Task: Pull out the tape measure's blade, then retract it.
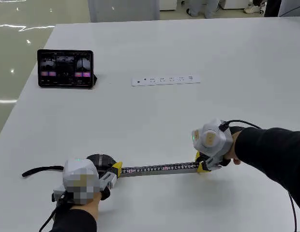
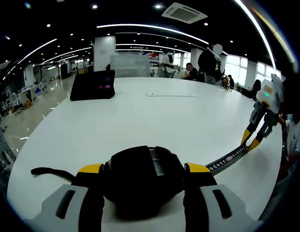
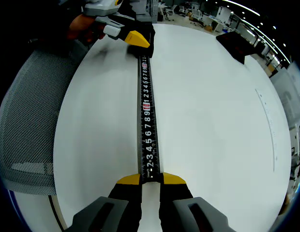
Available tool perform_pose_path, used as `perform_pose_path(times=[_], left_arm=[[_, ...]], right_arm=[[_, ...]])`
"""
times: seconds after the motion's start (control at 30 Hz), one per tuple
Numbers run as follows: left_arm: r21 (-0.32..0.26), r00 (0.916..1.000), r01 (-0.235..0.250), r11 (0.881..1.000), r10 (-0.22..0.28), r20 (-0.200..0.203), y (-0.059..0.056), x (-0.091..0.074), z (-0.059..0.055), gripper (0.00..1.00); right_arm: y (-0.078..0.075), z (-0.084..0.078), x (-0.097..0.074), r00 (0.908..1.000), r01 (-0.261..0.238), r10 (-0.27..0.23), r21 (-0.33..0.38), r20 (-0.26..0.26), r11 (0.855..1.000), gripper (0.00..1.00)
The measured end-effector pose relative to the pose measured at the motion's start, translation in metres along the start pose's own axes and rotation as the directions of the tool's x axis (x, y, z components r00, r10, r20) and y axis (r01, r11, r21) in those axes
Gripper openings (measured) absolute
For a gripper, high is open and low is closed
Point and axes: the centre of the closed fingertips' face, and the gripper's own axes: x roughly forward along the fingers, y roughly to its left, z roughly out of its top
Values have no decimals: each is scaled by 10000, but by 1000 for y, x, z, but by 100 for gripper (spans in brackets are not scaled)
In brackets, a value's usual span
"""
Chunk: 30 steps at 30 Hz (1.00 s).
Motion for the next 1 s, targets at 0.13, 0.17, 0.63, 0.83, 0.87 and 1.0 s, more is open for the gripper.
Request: perform_pose_path(times=[0.13, 0.17, 0.63, 0.83, 0.87, 1.0], left_arm=[[20, 9999, 1, 10000, -1, -122, 0, 0, -2, 61], [24, 9999, 22, 10000, -21, -125, 0, 0, -2, 61], [28, 9989, 130, 9999, -129, -444, -1, 1, -4, 61], [11, 9983, 203, 9998, -202, -555, 0, 1, -4, 61], [3, 9980, 205, 9998, -205, -594, 0, 1, -4, 61], [-20, 9976, 193, 9998, -194, -664, -1, 0, -5, 61]], right_arm=[[0, 1, 0, 10000, -19, 19, 23, -26, 10000, 9], [0, 1, 0, 10000, -29, 29, 12, -42, 10000, 9], [-1, 1, -1, 9999, 40, -34, 492, -115, 9988, 9], [-1, 2, -1, 9998, 74, -62, 738, -166, 9972, 9], [-1, 2, -1, 9998, 87, -75, 743, -171, 9972, 10], [-1, 3, 0, 9998, 112, -96, 885, -183, 9960, 10]])
